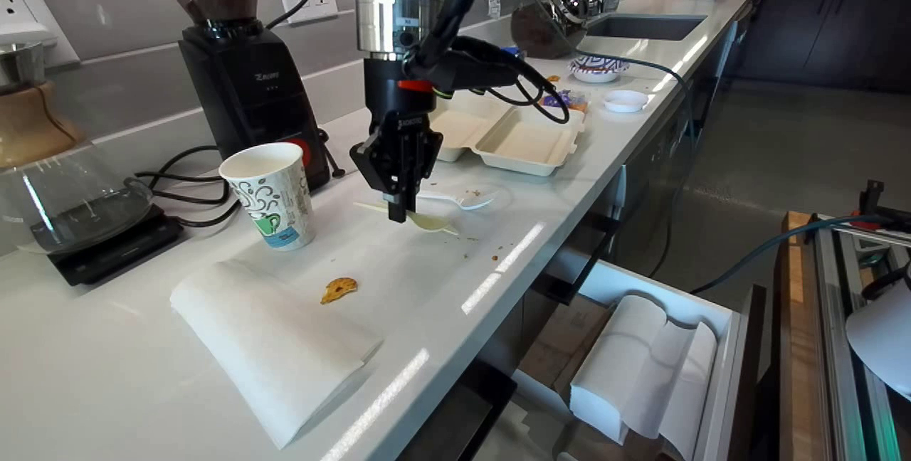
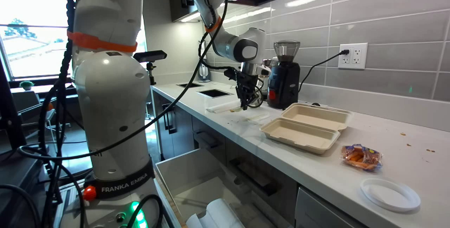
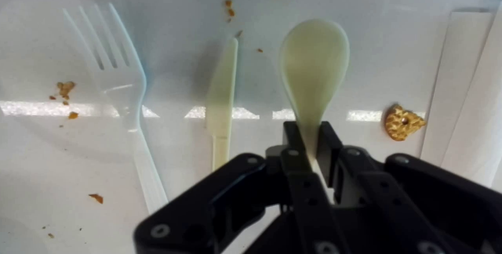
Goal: Put the orange object on the spoon, then pour out the object from the spoon into the lunch pack
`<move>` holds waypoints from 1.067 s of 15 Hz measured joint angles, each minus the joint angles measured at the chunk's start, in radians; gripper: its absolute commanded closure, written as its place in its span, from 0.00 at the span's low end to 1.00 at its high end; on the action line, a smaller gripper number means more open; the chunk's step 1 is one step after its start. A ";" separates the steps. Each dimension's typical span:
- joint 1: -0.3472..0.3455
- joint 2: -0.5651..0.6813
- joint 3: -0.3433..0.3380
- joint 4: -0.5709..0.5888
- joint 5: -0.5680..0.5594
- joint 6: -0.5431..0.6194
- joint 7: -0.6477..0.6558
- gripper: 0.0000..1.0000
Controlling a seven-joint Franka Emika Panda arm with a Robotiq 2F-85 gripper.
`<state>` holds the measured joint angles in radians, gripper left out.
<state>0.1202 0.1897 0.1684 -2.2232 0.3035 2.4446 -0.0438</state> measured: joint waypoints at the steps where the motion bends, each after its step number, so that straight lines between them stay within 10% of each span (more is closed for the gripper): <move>1: 0.000 0.007 0.000 0.003 0.000 0.000 0.003 0.96; 4: 0.000 0.023 0.000 0.012 0.000 0.000 0.005 0.96; 5: 0.000 0.027 0.000 0.015 0.000 0.000 0.005 0.60; 16: -0.011 0.035 -0.013 0.025 0.000 0.000 0.022 0.00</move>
<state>0.1090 0.2250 0.1559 -2.1984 0.3031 2.4446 -0.0213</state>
